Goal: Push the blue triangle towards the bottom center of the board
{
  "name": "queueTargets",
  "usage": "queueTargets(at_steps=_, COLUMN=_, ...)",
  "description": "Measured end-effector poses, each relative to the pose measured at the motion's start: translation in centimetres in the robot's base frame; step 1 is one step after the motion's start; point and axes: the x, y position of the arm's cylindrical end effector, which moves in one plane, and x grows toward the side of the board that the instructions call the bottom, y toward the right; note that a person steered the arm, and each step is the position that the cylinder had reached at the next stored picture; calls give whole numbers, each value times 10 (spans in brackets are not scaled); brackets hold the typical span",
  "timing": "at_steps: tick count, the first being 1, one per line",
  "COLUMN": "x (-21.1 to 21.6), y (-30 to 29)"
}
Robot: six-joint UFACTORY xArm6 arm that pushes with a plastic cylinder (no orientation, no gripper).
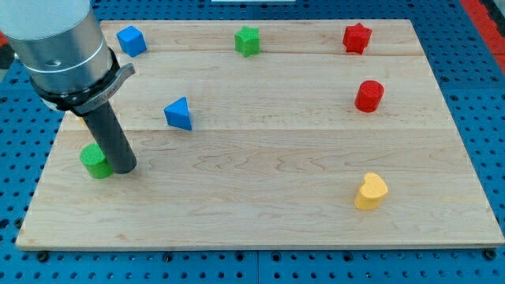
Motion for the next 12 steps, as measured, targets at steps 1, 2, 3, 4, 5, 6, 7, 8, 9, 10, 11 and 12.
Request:
queueTargets(at_steps=1, x=-9, y=0)
queueTargets(at_steps=2, x=-19, y=0)
queueTargets(at_steps=3, x=-29, y=-2)
queueTargets(at_steps=4, x=-29, y=-1)
queueTargets(at_steps=5, x=-48, y=2)
queueTargets(at_steps=6, x=-94, y=35)
queueTargets(at_steps=7, x=-106, y=63)
queueTargets(at_steps=8, x=-52, y=118)
queueTargets(at_steps=9, x=-86, y=120)
queueTargets(at_steps=10, x=-138, y=104)
queueTargets(at_steps=11, x=-154, y=131)
queueTargets(at_steps=12, x=-79, y=174)
